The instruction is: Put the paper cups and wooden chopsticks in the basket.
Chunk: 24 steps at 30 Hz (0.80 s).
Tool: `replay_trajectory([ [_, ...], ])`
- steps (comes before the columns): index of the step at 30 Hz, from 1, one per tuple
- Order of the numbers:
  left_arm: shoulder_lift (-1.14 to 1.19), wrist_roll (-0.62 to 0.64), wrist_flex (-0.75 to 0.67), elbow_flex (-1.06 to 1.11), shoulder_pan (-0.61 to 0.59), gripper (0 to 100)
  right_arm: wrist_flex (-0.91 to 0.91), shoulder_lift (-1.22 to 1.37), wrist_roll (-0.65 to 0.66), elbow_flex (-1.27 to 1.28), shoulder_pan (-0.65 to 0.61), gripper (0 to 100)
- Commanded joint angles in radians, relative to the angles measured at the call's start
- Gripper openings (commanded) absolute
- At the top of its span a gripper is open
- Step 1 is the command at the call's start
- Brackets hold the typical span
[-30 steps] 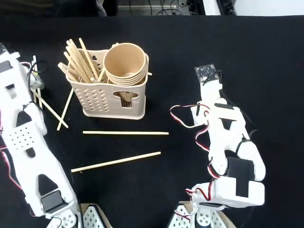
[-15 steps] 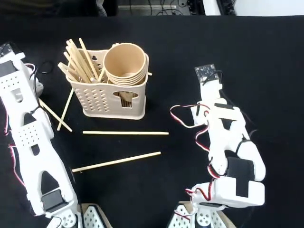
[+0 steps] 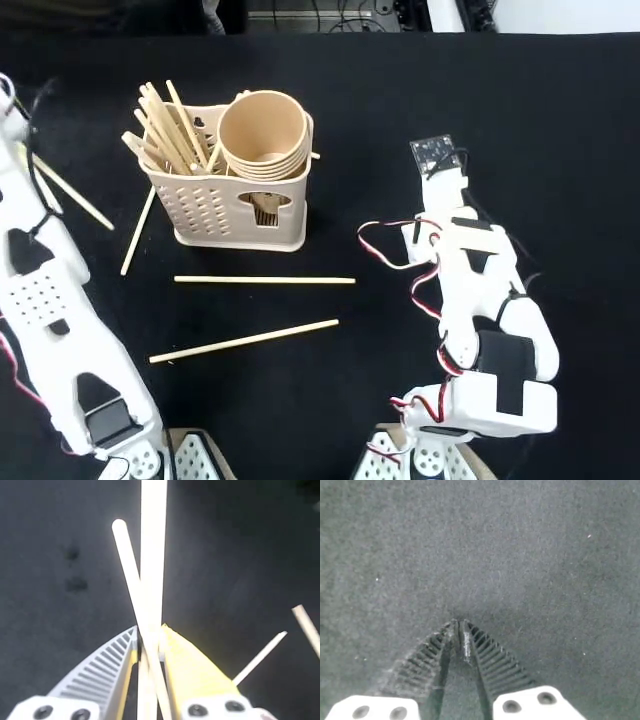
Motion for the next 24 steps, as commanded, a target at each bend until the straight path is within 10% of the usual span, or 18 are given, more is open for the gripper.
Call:
replay_trajectory([
  [1,-0.229,0.041,0.006,0.036,0.039,3,0.002,-0.045,0.006,-0.007,-0.015,1.2],
  [24,-0.723,0.176,-0.015,-0.062,0.401,3,0.002,-0.045,0.006,-0.007,-0.015,1.2],
])
